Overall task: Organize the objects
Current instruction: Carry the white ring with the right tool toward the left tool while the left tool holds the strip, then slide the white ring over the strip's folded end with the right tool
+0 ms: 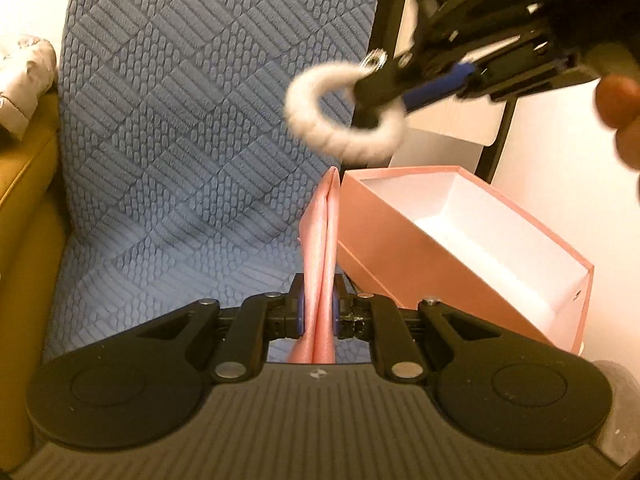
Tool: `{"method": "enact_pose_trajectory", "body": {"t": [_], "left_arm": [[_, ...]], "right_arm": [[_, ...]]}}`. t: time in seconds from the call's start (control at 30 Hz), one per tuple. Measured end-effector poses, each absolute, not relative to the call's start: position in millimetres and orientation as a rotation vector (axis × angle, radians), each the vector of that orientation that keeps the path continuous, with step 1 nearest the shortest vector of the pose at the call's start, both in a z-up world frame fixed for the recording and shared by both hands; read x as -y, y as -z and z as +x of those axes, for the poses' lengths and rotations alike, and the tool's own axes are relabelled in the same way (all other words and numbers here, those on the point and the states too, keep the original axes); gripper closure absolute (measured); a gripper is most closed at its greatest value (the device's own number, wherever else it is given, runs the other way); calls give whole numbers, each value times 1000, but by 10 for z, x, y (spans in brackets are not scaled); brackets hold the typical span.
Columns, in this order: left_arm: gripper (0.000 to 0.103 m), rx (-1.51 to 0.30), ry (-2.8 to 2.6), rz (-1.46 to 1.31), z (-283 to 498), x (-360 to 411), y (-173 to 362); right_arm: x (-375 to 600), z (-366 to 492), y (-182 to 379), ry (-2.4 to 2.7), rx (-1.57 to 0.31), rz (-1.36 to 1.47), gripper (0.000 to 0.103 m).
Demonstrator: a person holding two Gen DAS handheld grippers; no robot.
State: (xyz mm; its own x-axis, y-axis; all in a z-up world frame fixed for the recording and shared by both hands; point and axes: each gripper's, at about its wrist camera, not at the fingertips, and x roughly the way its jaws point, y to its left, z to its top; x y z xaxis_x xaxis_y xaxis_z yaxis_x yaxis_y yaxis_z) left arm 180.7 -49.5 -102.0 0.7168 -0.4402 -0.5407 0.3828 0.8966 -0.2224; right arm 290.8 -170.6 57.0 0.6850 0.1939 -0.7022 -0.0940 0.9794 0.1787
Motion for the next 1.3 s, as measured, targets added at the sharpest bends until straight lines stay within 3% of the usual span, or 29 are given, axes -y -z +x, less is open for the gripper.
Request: {"method": "enact_pose_trajectory", "body": {"t": [0.43, 1.03, 1.3], "left_arm": [[89, -631, 494, -160, 1762, 398, 1058], [89, -610, 452, -90, 1760, 420, 1077], [90, -572, 416, -16, 1726, 451, 1067]], "right_arm": [[1551, 3049, -255, -70, -911, 160, 76], [1504, 2948, -465, -127, -835, 158, 76], [1448, 3067, -316, -148, -937, 159, 78]]}}
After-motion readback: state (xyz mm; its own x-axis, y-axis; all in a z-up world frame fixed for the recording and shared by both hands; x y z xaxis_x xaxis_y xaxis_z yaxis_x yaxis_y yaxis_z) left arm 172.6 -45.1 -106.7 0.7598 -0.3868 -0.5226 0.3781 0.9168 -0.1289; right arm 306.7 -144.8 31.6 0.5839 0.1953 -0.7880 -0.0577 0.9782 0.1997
